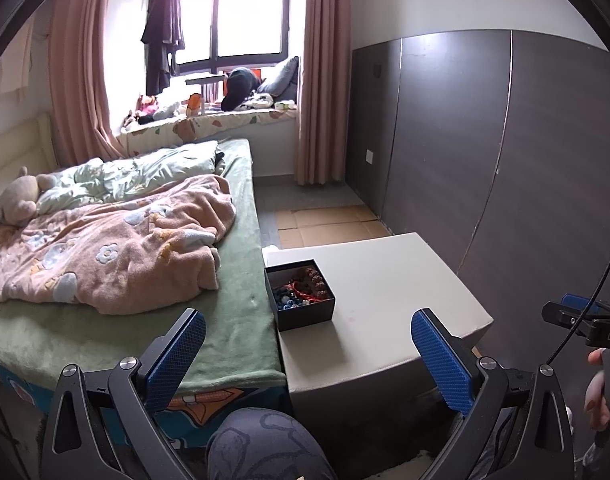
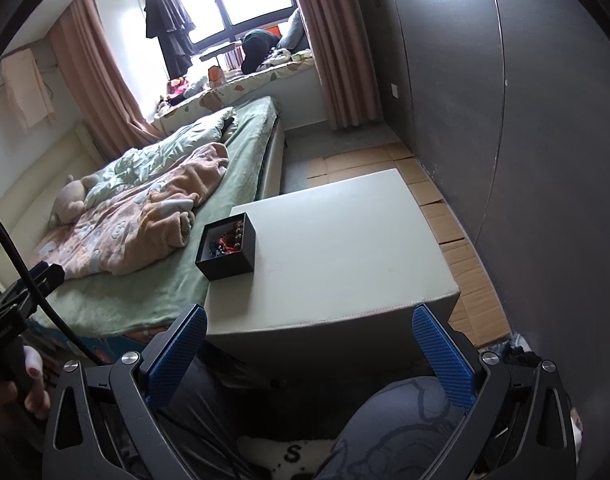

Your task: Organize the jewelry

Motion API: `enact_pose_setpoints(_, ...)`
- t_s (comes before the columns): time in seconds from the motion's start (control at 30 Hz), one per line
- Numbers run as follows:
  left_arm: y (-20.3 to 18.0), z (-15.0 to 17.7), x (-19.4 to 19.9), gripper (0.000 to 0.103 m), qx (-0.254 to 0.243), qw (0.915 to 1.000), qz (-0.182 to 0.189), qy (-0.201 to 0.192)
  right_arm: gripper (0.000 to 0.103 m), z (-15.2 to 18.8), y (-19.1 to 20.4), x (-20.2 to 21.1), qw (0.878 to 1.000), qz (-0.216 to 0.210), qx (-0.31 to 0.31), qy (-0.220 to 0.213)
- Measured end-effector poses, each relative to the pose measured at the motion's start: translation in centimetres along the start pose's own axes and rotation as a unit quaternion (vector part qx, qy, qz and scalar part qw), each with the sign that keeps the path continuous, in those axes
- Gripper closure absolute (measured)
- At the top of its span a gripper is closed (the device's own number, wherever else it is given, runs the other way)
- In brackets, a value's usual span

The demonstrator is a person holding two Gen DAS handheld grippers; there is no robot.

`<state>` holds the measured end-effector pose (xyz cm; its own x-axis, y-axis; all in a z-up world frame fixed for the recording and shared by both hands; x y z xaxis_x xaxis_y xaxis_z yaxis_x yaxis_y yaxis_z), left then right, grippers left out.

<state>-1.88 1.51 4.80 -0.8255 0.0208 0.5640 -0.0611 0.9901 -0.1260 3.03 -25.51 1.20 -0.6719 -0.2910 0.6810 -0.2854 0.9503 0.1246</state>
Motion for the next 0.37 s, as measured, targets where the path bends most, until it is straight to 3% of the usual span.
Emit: enact_pose_setpoints(0.37,0.03,-0.36,-0.46,0.000,0.008,1.0000,0.000,-0.002,0.000,0.10,-0.16,-0.54,1.000,0.010,-0.003,0.005)
Point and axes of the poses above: each gripper's, at about its wrist camera, not at the fingertips, and x roughly against the way its jaws point, y to its left, z to its underside, the point moved 3 cm from there along -x, roughly the way its jaws point, and after that the axes turned 7 degrees about x, right-handed, at the moved point
